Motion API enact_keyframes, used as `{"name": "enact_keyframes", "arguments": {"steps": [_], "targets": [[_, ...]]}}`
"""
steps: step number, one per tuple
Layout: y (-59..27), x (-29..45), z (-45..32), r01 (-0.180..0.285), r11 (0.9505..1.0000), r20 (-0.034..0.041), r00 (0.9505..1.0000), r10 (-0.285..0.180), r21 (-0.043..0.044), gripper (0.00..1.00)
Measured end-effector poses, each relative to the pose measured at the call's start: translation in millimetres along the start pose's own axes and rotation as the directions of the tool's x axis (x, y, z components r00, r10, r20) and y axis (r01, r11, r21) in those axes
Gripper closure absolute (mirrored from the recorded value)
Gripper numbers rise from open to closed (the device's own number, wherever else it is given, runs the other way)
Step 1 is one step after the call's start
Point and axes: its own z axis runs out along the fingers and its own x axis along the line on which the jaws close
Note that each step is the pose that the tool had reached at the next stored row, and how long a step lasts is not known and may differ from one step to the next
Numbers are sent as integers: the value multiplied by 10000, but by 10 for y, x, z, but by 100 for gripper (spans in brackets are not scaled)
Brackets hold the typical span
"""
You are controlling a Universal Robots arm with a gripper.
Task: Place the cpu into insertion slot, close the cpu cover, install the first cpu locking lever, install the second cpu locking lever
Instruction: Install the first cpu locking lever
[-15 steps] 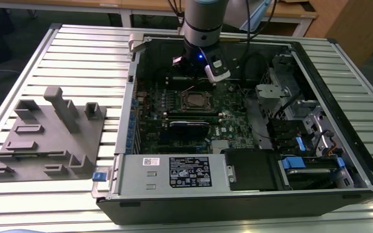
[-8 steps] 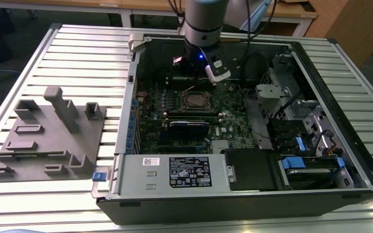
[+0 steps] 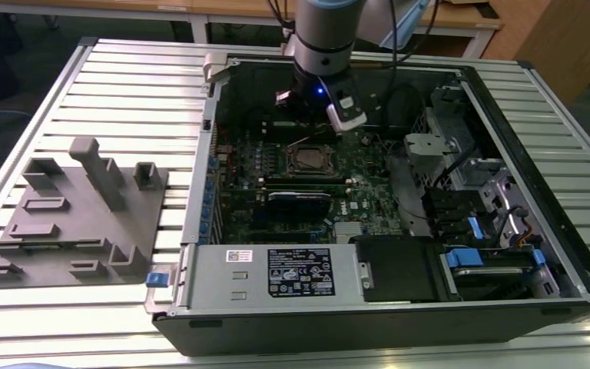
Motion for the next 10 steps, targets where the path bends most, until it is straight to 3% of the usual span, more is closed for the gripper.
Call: {"name": "enact_keyframes", "arguments": {"steps": [10], "targets": [[-24, -28, 111, 1, 10000, -3, 10000, -1, 47, 90]]}}
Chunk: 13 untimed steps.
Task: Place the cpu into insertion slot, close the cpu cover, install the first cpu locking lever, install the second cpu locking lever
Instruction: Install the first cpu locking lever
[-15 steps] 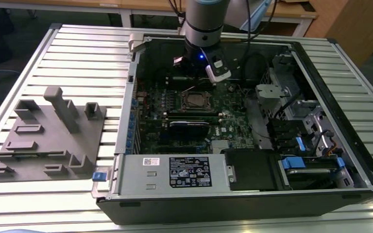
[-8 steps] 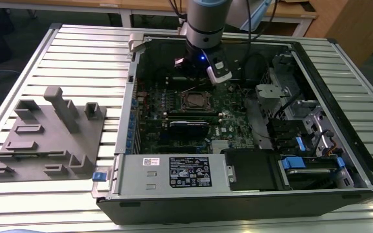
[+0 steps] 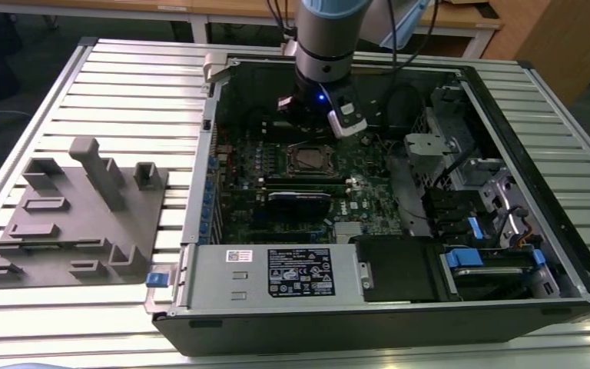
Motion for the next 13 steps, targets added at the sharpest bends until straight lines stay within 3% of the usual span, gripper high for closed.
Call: {"name": "enact_keyframes", "arguments": {"steps": [7, 13], "targets": [[-3, -6, 32, 3, 10000, 1, 10000, -3, 23, 90], [12, -9, 35, -12, 10000, 9, 10000, 11, 98, 90]]}}
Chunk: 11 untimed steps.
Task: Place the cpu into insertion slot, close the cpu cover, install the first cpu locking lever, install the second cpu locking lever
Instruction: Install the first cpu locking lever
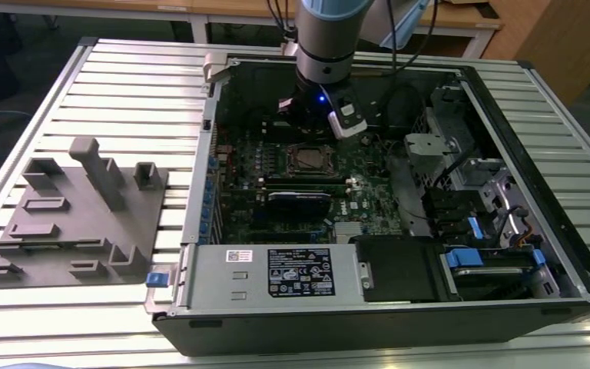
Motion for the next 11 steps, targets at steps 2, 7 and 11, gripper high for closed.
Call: {"name": "enact_keyframes", "arguments": {"steps": [2, 7, 11], "targets": [[2, -2, 0, -32, 10000, 7, 10000, 32, 9, 90], [13, -3, 3, -132, 9999, 29, 9999, 132, 15, 90], [18, -3, 4, -206, 9998, 46, 9998, 206, 23, 90]]}}
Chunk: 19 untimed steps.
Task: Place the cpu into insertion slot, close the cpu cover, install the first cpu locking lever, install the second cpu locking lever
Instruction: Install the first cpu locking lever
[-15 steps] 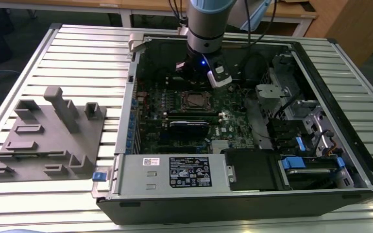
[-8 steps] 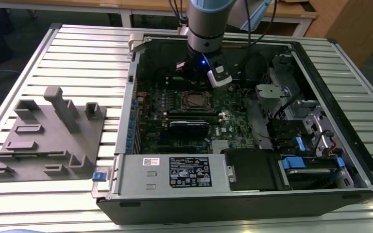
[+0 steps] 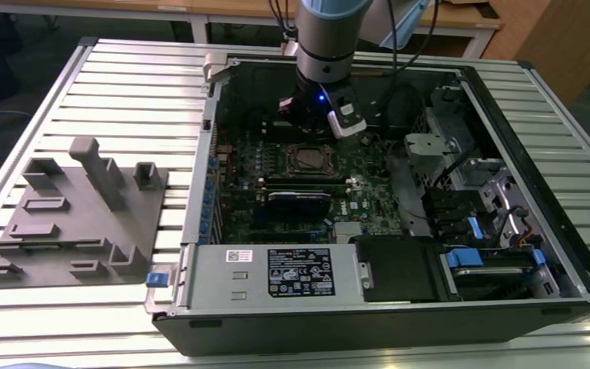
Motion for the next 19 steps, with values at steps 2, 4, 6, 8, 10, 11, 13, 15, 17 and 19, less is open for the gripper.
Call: {"name": "enact_keyframes", "arguments": {"steps": [2, 4, 6, 8, 10, 11, 13, 15, 17, 19], "targets": [[0, 0, 0, -60, 10000, 13, 10000, 60, 1, 90], [0, 0, 0, -148, 9999, 32, 9999, 148, 5, 90], [1, 0, 0, -252, 9997, 55, 9997, 252, 8, 90], [1, 0, 0, -316, 9995, 68, 9995, 315, 9, 90], [1, 0, 0, -322, 9995, 70, 9995, 322, 11, 90], [1, 0, 0, -323, 9995, 70, 9995, 323, 11, 90], [2, 0, 0, -324, 9995, 71, 9994, 324, 11, 90], [3, 0, 1, -353, 9994, 77, 9993, 353, 11, 90], [3, 1, 1, -465, 9989, 101, 9989, 465, 14, 90], [3, 0, 1, -565, 9984, 123, 9983, 565, 13, 90]]}}
